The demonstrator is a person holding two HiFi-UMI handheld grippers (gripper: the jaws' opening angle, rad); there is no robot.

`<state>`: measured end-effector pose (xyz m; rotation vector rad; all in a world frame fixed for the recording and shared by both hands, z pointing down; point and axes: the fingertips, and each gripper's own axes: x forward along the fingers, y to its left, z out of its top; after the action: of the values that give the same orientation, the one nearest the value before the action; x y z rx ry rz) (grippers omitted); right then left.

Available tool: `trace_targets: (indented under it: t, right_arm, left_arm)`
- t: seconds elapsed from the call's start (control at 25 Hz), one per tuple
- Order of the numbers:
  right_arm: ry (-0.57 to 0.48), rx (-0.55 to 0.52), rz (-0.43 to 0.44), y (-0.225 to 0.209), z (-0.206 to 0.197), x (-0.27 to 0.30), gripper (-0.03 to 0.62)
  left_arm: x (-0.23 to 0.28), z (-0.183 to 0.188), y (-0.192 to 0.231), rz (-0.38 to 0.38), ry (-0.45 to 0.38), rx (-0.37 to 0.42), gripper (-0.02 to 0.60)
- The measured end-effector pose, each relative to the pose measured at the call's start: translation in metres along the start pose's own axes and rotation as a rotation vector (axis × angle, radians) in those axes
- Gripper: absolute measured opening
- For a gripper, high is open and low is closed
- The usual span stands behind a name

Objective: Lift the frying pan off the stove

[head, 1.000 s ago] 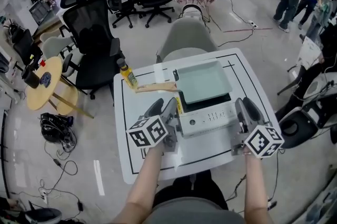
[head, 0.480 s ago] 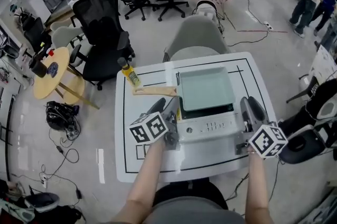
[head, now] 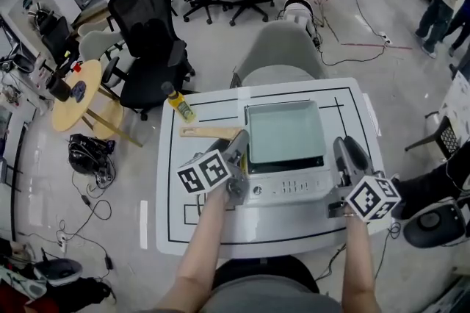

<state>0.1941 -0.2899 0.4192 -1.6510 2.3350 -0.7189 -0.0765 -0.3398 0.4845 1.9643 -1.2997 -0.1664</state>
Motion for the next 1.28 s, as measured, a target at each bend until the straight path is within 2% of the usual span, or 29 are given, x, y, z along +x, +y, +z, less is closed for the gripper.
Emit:
trace_targets:
  t: [0.64, 1.04, 1.28]
  right_arm:
    - [0.097, 0.003, 0.037, -0.007, -0.011, 0.027, 0.144]
    - [0.224, -0.023, 0.083, -0.004, -0.029, 0.06, 0.176]
    - [0.307, -0.049, 0.083, -0.002, -0.043, 0.075, 0.184]
  left_arm:
    - [0.019, 0.006, 0.002, 0.043, 0.028, 0.006, 0.239]
    - [0.021, 0.004, 0.004, 0.047, 0.026, -0.007, 0.228]
    - [0.019, 0.006, 0.003, 0.045, 0.028, -0.014, 0.225]
